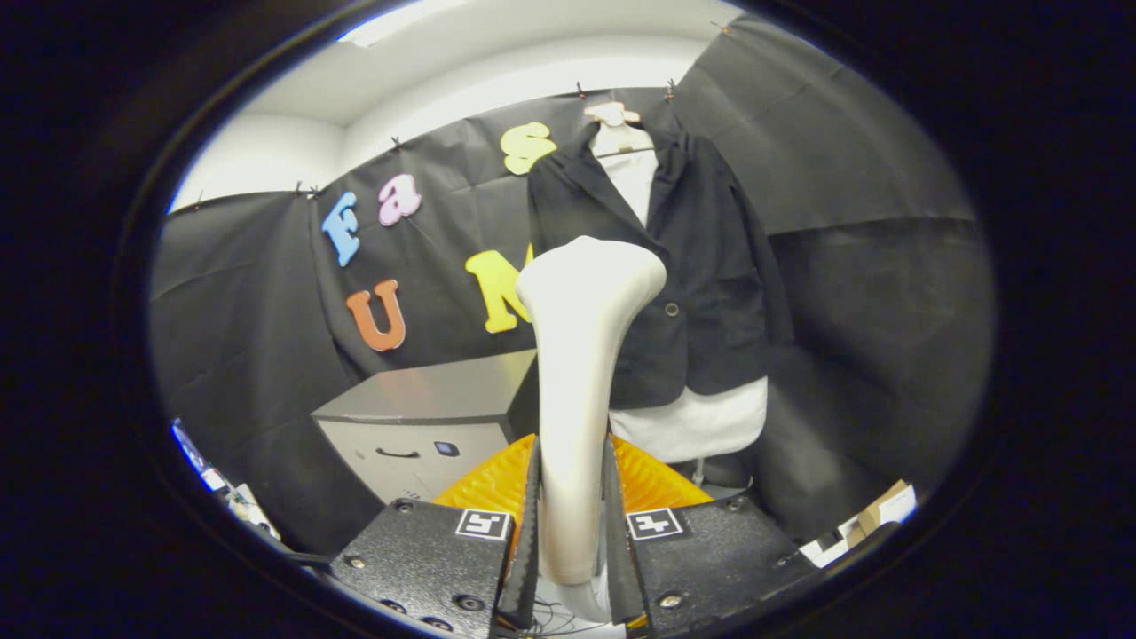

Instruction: Iron the clothes twice with a garment steamer, once on the left side and once on the right side.

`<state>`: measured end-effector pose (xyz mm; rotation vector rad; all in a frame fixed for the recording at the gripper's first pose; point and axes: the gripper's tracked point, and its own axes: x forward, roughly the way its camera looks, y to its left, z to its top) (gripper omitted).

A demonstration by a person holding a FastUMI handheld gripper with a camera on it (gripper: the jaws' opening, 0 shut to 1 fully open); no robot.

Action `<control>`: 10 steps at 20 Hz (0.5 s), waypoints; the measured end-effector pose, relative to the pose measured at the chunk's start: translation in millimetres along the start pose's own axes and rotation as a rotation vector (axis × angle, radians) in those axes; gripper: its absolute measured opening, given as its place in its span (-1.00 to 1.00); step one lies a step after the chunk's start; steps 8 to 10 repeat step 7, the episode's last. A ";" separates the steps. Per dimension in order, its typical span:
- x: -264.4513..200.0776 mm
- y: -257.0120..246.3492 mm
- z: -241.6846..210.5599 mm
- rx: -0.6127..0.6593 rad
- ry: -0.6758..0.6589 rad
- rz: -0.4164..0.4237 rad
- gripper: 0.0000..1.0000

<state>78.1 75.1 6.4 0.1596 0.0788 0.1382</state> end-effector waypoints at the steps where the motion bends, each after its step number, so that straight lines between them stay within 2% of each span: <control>1: -5.3 2.9 8.6 -0.008 -0.013 0.022 -0.31; 7: -27.8 14.7 38.5 -0.071 -0.056 0.149 -0.31; 10: -27.8 14.7 38.5 -0.071 -0.056 0.149 -0.31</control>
